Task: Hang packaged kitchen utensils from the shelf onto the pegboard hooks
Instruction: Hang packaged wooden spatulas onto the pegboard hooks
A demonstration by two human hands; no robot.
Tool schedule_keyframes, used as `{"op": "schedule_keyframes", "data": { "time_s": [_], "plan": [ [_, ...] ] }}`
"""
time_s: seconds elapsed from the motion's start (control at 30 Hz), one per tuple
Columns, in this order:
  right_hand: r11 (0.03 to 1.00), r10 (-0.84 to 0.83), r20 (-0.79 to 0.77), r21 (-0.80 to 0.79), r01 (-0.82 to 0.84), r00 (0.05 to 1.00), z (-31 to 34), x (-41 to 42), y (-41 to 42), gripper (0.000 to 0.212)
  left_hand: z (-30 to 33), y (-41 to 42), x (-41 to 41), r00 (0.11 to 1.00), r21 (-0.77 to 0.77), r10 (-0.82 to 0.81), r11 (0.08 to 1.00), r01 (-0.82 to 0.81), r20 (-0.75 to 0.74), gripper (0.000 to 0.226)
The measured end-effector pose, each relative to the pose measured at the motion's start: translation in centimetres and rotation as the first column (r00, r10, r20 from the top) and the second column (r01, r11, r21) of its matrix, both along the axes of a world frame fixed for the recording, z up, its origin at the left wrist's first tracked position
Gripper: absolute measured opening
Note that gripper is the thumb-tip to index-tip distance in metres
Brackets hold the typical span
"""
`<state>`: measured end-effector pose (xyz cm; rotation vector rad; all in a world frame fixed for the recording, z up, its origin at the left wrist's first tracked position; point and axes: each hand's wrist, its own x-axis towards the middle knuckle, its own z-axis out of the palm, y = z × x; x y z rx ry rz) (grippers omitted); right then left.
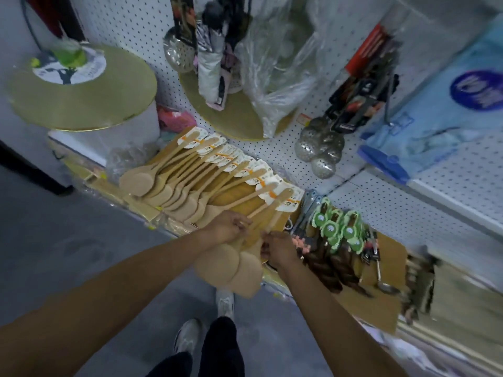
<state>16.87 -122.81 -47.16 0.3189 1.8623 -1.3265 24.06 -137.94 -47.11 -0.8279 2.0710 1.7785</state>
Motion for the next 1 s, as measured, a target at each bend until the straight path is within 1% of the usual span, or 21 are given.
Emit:
{"op": "schedule_keyframes", "data": {
  "time_s": [0.07,0.1,0.2,0.23,0.3,0.4,0.5,0.6,0.67,0.7,0.77,0.8,0.87,0.93,0.97,1.0],
  "plan": [
    [1.000,-0.007,-0.035,-0.012,0.006,0.999,1.6,1.0,2.1,0.033,1.6,1.2,0.6,0.999,0.027,-0.052,0.998,0.051,0.010,0.038],
    [1.000,-0.012,-0.048,-0.010,0.012,0.999,2.4,1.5,3.1,0.030,2.2,1.9,0.9,0.997,0.031,-0.077,0.997,0.077,0.005,0.041],
    [0.999,-0.047,-0.063,-0.022,0.046,0.997,4.7,2.7,6.4,0.010,4.1,4.5,1.2,0.988,0.055,-0.155,0.987,0.154,0.016,0.049],
    [0.997,-0.072,-0.073,-0.030,0.070,0.995,5.3,2.9,7.6,0.010,4.9,5.6,1.1,0.985,0.086,-0.171,0.982,0.168,0.019,0.053],
    [0.992,-0.123,-0.082,-0.054,0.118,0.989,6.6,3.3,10.2,0.017,6.6,7.9,0.6,0.977,0.134,-0.215,0.968,0.211,0.010,0.060],
    [0.982,-0.171,-0.066,-0.092,0.165,0.983,8.8,3.5,14.2,0.008,9.4,12.0,-0.2,0.950,0.149,-0.308,0.938,0.312,-0.053,0.067],
    [0.968,-0.237,-0.072,-0.100,0.229,0.969,10.4,3.5,18.3,0.008,11.2,16.2,-1.1,0.917,0.073,-0.389,0.916,0.396,-0.088,0.061],
    [0.955,-0.294,-0.168,-0.091,0.282,0.941,11.9,3.5,22.3,0.010,12.3,20.1,-2.1,0.897,0.012,-0.425,0.903,0.430,-0.124,0.041],
    [0.921,-0.374,-0.187,-0.188,0.340,0.908,12.7,3.5,25.1,0.011,12.9,22.6,-3.0,0.881,-0.025,-0.442,0.895,0.445,-0.167,0.026],
    [0.895,-0.421,-0.192,-0.249,0.371,0.887,13.1,3.3,26.6,0.011,13.3,23.9,-3.5,0.872,-0.040,-0.452,0.890,0.453,-0.189,0.023],
    [0.855,-0.486,-0.215,-0.318,0.410,0.847,14.1,3.2,29.7,0.013,13.8,26.5,-4.5,0.848,-0.097,-0.478,0.878,0.468,-0.230,0.023],
    [0.849,-0.500,-0.239,-0.327,0.416,0.832,14.6,3.1,31.3,0.014,14.2,28.0,-5.0,0.834,-0.126,-0.493,0.870,0.476,-0.248,0.022],
    [0.852,-0.511,-0.308,-0.303,0.427,0.802,15.5,2.8,34.7,0.022,15.2,31.1,-5.7,0.812,-0.161,-0.512,0.859,0.486,-0.282,0.021],
    [0.854,-0.517,-0.373,-0.282,0.436,0.771,16.1,2.5,38.3,0.015,16.2,34.5,-6.5,0.788,-0.196,-0.527,0.850,0.489,-0.318,0.018],
    [0.854,-0.520,-0.413,-0.285,0.436,0.748,16.3,2.3,40.2,0.014,16.6,36.4,-6.9,0.775,-0.219,-0.535,0.845,0.488,-0.336,0.016],
    [0.860,-0.510,-0.457,-0.269,0.433,0.729,16.6,2.0,42.1,0.018,17.0,38.1,-7.3,0.767,-0.245,-0.536,0.844,0.478,-0.353,0.019]
  ]
}}
